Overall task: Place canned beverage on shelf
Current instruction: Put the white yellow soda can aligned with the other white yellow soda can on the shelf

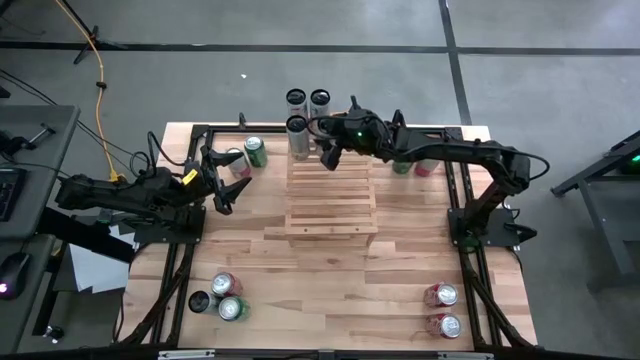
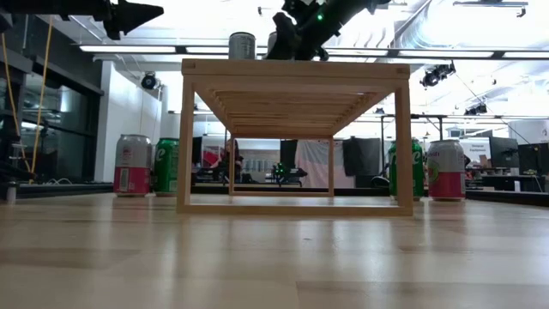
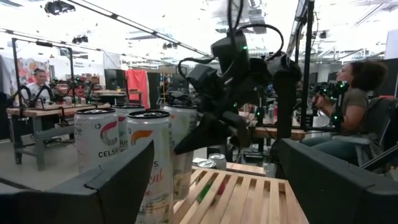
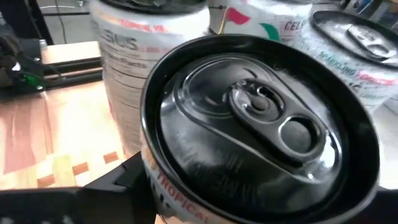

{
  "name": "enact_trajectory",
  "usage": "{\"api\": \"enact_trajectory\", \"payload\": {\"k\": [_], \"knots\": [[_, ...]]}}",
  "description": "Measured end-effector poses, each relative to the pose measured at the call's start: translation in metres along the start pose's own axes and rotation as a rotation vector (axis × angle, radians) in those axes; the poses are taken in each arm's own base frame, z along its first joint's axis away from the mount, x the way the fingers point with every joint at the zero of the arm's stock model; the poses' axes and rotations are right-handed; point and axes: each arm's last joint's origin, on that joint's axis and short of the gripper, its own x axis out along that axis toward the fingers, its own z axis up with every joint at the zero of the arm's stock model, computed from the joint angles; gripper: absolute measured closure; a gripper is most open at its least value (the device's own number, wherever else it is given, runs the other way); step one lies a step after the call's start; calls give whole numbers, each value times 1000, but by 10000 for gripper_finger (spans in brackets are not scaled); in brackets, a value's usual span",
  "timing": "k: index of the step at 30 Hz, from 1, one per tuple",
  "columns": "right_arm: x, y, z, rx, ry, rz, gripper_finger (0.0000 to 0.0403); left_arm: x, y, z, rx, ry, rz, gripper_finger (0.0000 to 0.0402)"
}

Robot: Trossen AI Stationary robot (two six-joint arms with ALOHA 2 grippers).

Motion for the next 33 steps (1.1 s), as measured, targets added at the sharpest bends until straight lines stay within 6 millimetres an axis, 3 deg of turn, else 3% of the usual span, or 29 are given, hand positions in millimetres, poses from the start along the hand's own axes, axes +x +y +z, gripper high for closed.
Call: {"api": "enact_trajectory", "payload": {"k": [13, 33], "knots": [[5, -6, 0, 11, -11, 70, 109, 0, 0, 0, 1, 0, 0, 66], [5, -9, 3, -17, -44, 62, 103, 0, 0, 0, 0, 1, 0, 66]]}}
